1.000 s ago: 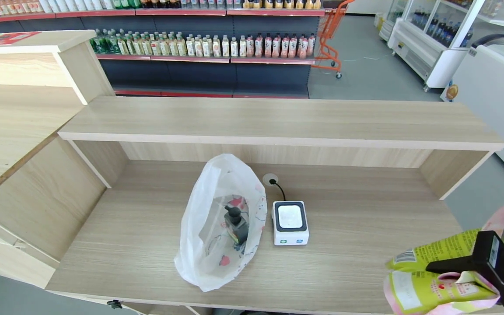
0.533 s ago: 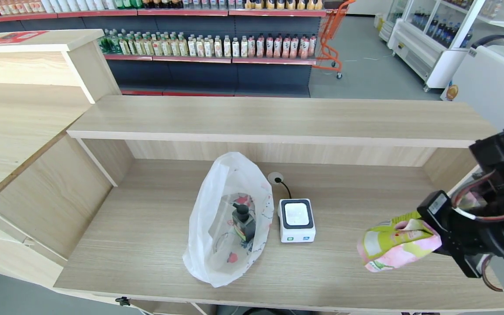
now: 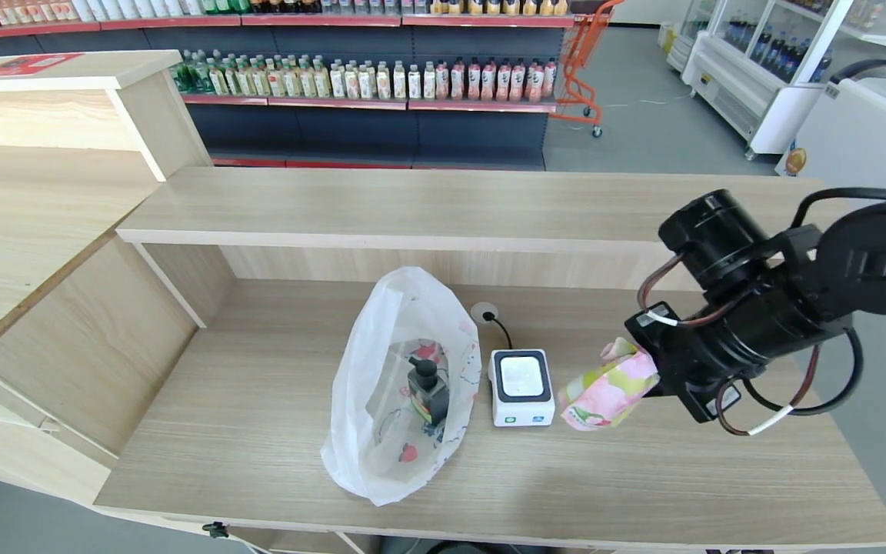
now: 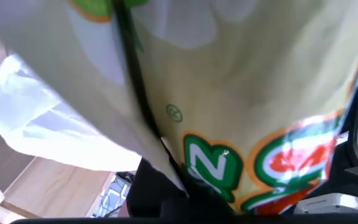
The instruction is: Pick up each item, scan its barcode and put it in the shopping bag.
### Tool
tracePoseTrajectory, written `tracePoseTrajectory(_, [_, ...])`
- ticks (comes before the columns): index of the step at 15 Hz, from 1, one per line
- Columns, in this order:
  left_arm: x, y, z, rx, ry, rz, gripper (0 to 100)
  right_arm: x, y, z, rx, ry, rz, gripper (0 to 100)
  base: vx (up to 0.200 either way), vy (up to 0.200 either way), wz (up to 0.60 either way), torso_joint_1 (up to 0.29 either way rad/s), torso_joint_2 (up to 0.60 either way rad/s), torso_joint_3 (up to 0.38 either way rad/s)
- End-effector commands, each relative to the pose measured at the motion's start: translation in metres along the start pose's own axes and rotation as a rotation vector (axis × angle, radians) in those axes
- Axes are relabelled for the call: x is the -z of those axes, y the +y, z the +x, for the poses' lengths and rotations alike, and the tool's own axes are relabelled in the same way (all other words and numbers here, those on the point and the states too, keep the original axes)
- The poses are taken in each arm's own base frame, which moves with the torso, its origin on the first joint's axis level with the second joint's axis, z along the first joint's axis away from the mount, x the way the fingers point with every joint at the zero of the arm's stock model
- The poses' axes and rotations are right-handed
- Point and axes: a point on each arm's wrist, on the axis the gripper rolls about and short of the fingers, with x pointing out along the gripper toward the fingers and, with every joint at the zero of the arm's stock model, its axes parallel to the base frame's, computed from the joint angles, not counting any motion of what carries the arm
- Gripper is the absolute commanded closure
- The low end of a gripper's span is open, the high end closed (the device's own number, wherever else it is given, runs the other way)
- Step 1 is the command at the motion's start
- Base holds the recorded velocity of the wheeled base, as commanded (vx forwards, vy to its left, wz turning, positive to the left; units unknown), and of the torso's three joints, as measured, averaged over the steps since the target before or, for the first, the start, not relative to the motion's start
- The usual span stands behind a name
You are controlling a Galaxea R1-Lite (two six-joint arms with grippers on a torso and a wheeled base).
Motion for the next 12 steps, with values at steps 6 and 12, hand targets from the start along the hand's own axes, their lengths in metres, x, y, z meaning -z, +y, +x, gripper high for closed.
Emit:
tracePoseTrajectory(6, [0.000, 0.000, 0.000, 0.000, 0.000, -0.001, 0, 0.017, 0.024, 0.072, 0.087, 0.031, 0.090, 100, 0.000, 0.000, 0.00, 0.000, 0.00, 0.000])
tracePoseTrajectory(12, [0.000, 0.000, 0.000, 0.000, 0.000, -0.001, 0, 0.017, 0.042, 0.094, 0.067, 0.030, 0.090, 100, 0.000, 0.000, 0.00, 0.000, 0.00, 0.000])
